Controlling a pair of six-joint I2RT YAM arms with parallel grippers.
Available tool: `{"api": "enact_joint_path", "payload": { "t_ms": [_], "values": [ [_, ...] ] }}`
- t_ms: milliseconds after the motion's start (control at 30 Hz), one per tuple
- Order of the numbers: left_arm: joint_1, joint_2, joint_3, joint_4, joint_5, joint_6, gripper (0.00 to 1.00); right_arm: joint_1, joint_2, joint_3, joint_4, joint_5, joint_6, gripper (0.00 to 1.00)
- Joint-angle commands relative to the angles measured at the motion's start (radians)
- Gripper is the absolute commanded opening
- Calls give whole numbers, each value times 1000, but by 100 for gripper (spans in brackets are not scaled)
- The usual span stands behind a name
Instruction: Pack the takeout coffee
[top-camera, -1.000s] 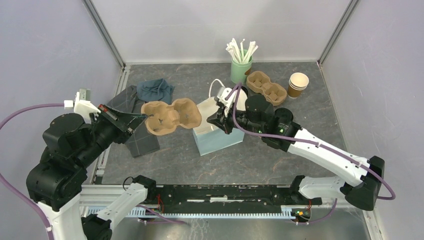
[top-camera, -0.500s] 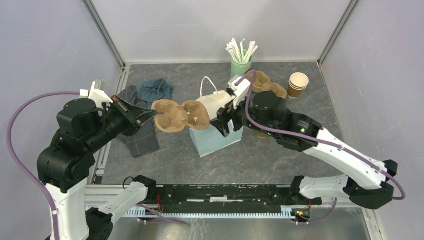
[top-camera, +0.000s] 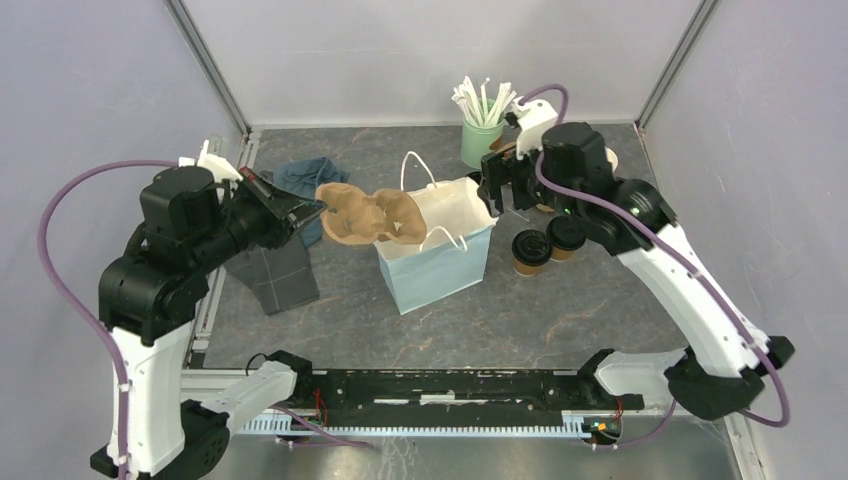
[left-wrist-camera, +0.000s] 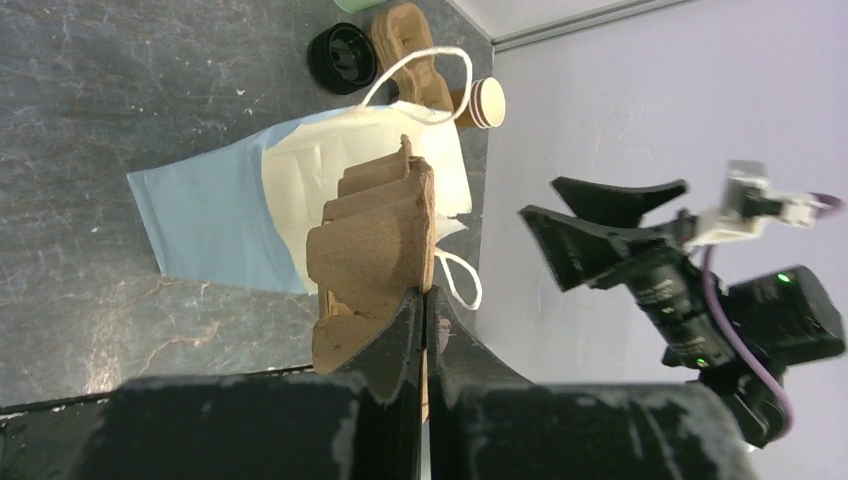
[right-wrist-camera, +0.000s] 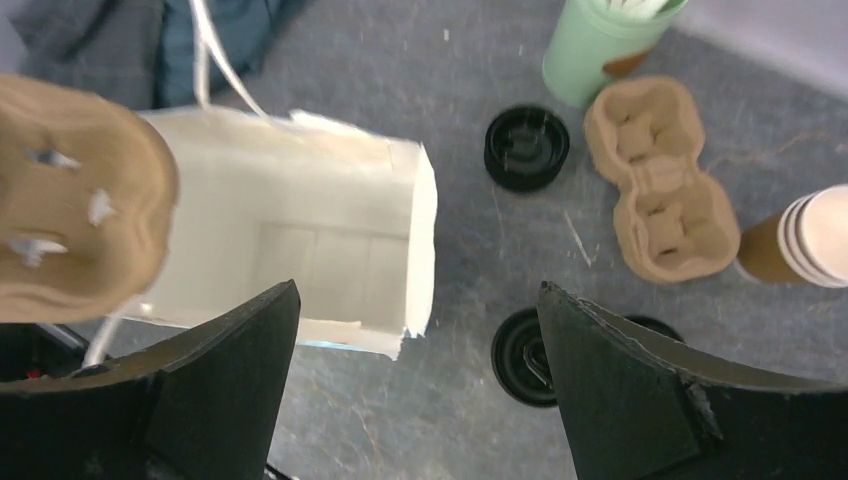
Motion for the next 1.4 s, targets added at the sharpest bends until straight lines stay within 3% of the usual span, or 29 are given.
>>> {"api": "enact_joint_path", "payload": {
  "t_ms": [0, 267, 400, 567, 700, 1133, 1367],
  "values": [
    [0, 37, 27, 103, 6, -44, 2, -66, 37, -41, -52, -131, -39, 94],
    [0, 74, 126, 47, -73, 2, 2, -125, 55, -124, 12, -231, -38, 81],
    [0, 58, 132, 34, -83, 28, 2, -128, 46, -155, 41, -265, -41, 80],
    [0, 36, -2, 157, 114, 22, 2, -129, 49, -176, 64, -281, -32, 77],
    [0, 8, -62, 174, 117, 22, 2, -129, 50, -175, 83, -277, -22, 72],
    [0, -11, -231, 335, 82, -35, 2, -129, 86, -177, 114, -274, -14, 27],
    [-1, -2, -277, 386, 103, -47, 2, -130, 109, -182, 139, -291, 6, 22]
  ]
}}
